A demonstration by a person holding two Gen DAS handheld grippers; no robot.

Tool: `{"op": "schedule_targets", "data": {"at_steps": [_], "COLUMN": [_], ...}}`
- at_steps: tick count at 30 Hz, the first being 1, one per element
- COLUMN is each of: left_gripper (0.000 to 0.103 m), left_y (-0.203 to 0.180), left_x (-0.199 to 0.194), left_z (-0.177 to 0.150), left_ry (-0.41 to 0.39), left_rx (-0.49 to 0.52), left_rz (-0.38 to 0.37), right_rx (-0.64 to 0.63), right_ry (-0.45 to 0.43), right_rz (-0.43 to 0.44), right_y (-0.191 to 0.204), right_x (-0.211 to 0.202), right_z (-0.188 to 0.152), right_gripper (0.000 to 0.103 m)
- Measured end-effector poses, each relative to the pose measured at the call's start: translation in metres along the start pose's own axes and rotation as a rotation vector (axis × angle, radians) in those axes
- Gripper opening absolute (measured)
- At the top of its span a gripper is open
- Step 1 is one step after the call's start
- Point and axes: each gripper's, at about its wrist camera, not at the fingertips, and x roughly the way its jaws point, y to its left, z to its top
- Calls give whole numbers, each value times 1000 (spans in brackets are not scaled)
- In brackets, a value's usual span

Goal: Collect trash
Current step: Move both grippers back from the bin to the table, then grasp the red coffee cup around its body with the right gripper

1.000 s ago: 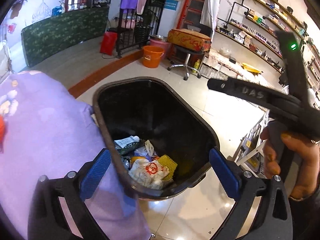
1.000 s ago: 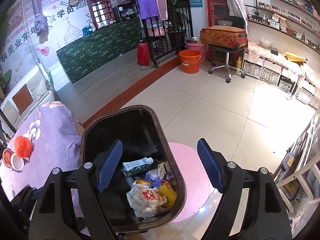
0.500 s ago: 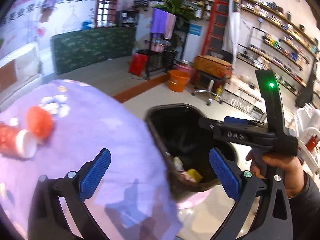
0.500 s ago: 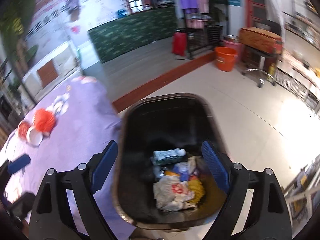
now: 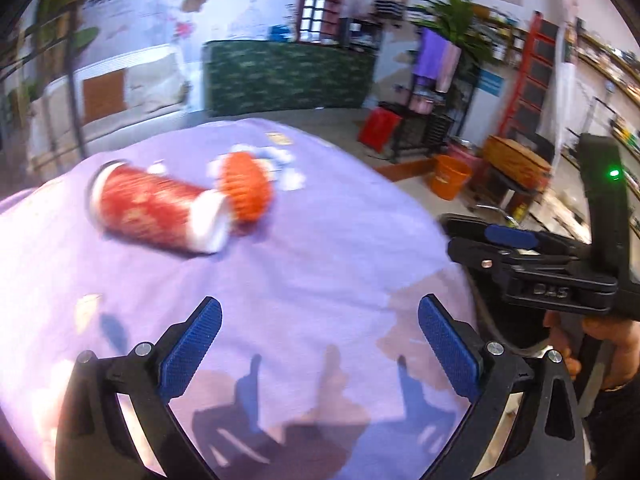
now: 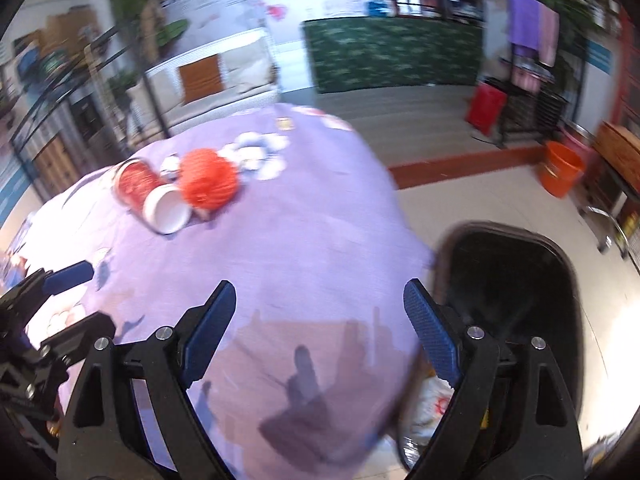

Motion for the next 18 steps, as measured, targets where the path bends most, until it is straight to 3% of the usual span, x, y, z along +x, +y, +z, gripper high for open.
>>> {"op": "schedule_targets", "data": {"at_steps": [12, 18], "left_gripper": [97, 97], "left_y": [97, 130], "left_x": [-27, -34], "left_z": [-13, -18], "left_ry": [-1, 4], "left_rx": [-156, -194], "left_rz": [180, 230], "right_rx": [-288, -501], "right_ry": [30, 65], "right_rz": [214, 245], "right_y": [124, 192], "right_x": [40, 73], "right_z": [43, 65], "right_gripper": [85, 85]}}
